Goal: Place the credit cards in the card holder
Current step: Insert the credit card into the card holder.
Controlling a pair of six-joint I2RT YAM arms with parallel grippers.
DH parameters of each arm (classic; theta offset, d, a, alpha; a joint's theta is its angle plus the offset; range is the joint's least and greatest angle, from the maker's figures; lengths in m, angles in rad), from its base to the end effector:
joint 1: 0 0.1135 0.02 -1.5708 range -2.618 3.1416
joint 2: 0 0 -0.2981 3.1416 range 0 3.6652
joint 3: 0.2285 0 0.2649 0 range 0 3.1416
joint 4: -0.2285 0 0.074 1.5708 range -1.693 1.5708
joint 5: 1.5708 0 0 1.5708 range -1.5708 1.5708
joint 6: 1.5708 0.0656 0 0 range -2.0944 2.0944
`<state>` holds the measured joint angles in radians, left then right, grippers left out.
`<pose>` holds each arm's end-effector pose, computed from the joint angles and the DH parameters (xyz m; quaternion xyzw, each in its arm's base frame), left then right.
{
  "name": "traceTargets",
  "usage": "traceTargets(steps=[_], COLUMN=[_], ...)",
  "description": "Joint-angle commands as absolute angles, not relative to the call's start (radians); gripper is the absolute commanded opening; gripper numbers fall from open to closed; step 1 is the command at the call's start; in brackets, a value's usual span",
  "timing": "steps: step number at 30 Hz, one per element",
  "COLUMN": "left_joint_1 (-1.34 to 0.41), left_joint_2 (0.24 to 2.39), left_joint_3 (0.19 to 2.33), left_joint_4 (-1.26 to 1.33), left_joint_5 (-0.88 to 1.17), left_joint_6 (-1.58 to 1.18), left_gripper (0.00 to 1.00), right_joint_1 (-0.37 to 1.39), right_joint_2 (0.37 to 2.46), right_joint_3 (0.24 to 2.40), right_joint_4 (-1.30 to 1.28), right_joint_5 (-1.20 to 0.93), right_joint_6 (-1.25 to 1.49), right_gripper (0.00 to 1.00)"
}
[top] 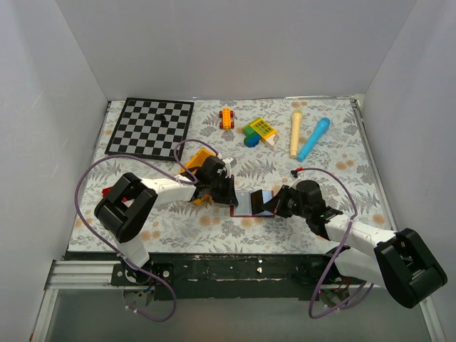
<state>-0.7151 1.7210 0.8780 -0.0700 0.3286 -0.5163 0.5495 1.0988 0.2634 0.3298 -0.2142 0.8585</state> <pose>0.2611 -0.2548 0.1478 0.1452 0.9238 -0.3104 0.1707 0.1828 0.1283 0.1610 0.0782 0.8547 0.3970 0.3252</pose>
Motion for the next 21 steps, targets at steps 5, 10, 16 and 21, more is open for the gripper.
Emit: traceTargets(steps=[5,10,16,21], left_joint_1=[-0.721,-0.721,-0.719,-0.721], left_joint_2=[1.752,1.755,1.759,1.755], left_joint_3=[0.854,0.838,0.831,0.838], left_joint_4=[-0.032,-0.026,-0.028,-0.052], left_joint_5=[0.327,0.322,0.318,0.299], left_joint_6=[-0.522,-0.525,-0.523,-0.519], left_gripper=[0.0,0.0,0.0,0.0], right_joint_1=[0.535,0.529,0.522,0.514], right_joint_2=[1.155,1.184,1.226,1.267], right_joint_3=[0.241,0.229,0.221,0.21], right_joint_4=[0.417,0.452,0.506,0.571], right_joint_5=[-0.244,-0.262,-0.282,-0.296], right_joint_6=[0.887,0.899,0.908,0.922], right_gripper=[0.01,0.01,0.01,0.01])
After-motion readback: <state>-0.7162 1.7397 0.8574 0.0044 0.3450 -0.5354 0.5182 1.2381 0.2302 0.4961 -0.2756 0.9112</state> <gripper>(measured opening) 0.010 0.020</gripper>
